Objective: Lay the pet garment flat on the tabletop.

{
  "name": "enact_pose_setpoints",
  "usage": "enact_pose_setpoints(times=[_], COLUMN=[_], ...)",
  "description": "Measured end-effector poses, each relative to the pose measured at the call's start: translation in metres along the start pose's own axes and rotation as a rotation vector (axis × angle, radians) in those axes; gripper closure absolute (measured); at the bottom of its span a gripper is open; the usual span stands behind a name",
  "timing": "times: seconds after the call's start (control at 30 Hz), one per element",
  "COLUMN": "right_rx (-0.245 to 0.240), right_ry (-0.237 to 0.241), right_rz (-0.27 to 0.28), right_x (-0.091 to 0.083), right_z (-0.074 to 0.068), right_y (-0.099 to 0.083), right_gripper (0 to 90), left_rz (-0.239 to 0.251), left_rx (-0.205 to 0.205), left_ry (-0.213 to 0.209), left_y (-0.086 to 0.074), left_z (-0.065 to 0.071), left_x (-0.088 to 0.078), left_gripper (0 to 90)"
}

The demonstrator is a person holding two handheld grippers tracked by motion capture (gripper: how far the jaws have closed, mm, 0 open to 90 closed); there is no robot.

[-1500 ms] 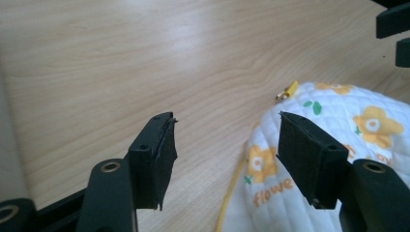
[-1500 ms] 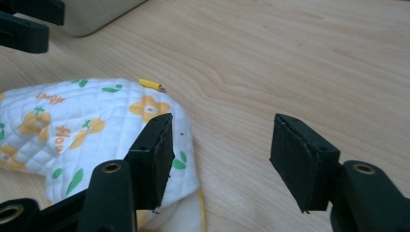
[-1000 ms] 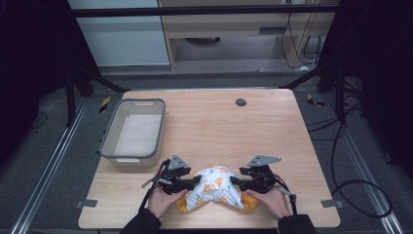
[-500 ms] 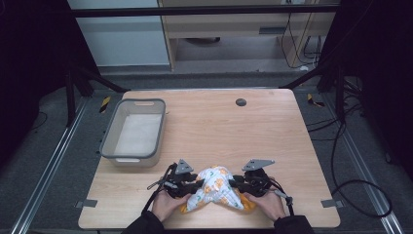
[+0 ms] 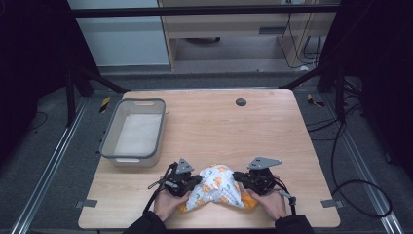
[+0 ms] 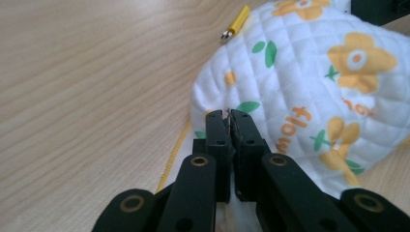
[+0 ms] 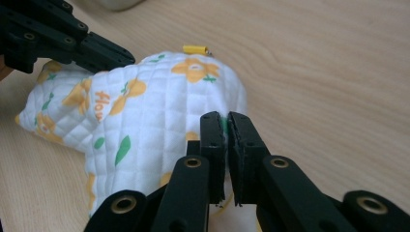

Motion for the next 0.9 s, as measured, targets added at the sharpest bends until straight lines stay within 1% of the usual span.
enact_pose_setpoints(times=[0.1, 0.13, 0.2, 0.23, 0.3, 0.33, 0.37, 0.4, 0.43, 0.47, 0.5, 0.53, 0.57, 0.6, 0.67, 0.73, 0.8, 0.83, 0.9], right_rx=[-0.008, -0.019, -0.033, -0.033, -0.052, -0.052, -0.065, -0.068, -0.075, -0.080, -0.085, -0.089, -0.089, -0.103, -0.118, -0.141, -0.161, -0.167, -0.179], right_ry=[-0.005, 0.001, 0.007, 0.007, 0.016, 0.016, 0.021, 0.024, 0.025, 0.028, 0.026, 0.029, 0.029, 0.027, 0.021, 0.000, -0.041, -0.065, -0.132], right_rz=[0.043, 0.077, 0.114, 0.114, 0.157, 0.157, 0.168, 0.171, 0.176, 0.182, 0.186, 0.197, 0.197, 0.216, 0.247, 0.280, 0.310, 0.326, 0.353], right_x=[-0.009, -0.015, -0.022, -0.022, -0.031, -0.031, -0.036, -0.038, -0.039, -0.041, -0.044, -0.046, -0.046, -0.051, -0.058, -0.064, -0.068, -0.069, -0.068], right_z=[-0.001, -0.003, -0.006, -0.006, -0.012, -0.012, -0.016, -0.018, -0.019, -0.020, -0.022, -0.023, -0.023, -0.026, -0.029, -0.030, -0.027, -0.023, -0.010], right_y=[0.006, 0.011, 0.018, 0.018, 0.029, 0.029, 0.034, 0.036, 0.039, 0.041, 0.044, 0.048, 0.048, 0.057, 0.069, 0.083, 0.099, 0.107, 0.121], right_gripper=[86.3, 87.0, 87.4, 87.4, 87.9, 87.9, 88.2, 88.3, 88.3, 88.3, 88.3, 88.3, 88.3, 88.3, 88.3, 88.2, 88.1, 88.0, 87.7], left_rz=[0.052, 0.087, 0.127, 0.127, 0.161, 0.175, 0.188, 0.211, 0.211, 0.234, 0.234, 0.254, 0.254, 0.288, 0.321, 0.345, 0.363, 0.371, 0.387], left_rx=[-0.012, -0.009, -0.003, -0.003, 0.000, -0.003, -0.003, -0.008, -0.008, -0.017, -0.017, -0.018, -0.018, -0.022, -0.021, -0.011, -0.007, -0.013, -0.015], left_ry=[-0.003, -0.006, -0.008, -0.008, -0.005, -0.006, -0.008, -0.008, -0.008, -0.010, -0.010, -0.016, -0.016, -0.019, -0.016, 0.000, 0.016, 0.025, 0.063], left_y=[0.009, 0.015, 0.021, 0.021, 0.028, 0.031, 0.034, 0.040, 0.040, 0.046, 0.046, 0.055, 0.055, 0.065, 0.078, 0.092, 0.106, 0.114, 0.126], left_z=[-0.002, -0.003, -0.003, -0.003, -0.003, -0.003, -0.004, -0.004, -0.004, -0.005, -0.005, -0.006, -0.006, -0.006, -0.006, -0.008, -0.012, -0.014, -0.021], left_x=[-0.014, -0.025, -0.035, -0.035, -0.045, -0.049, -0.053, -0.060, -0.060, -0.066, -0.066, -0.074, -0.074, -0.083, -0.092, -0.099, -0.101, -0.100, -0.092], left_gripper=[87.4, 87.4, 87.4, 87.4, 87.5, 87.5, 87.5, 87.5, 87.5, 87.5, 87.5, 87.5, 87.5, 87.5, 87.5, 87.5, 87.4, 87.4, 87.1])
Point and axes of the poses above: each handheld gripper's, and its own axes: x roughly forward along the jaws, y roughly out of its top, z roughly to its right, the point moved 9 cm from there along x, roughly forward along the jaws, and after that the axes turned 15 degrees about y, right-handed, at the moved point
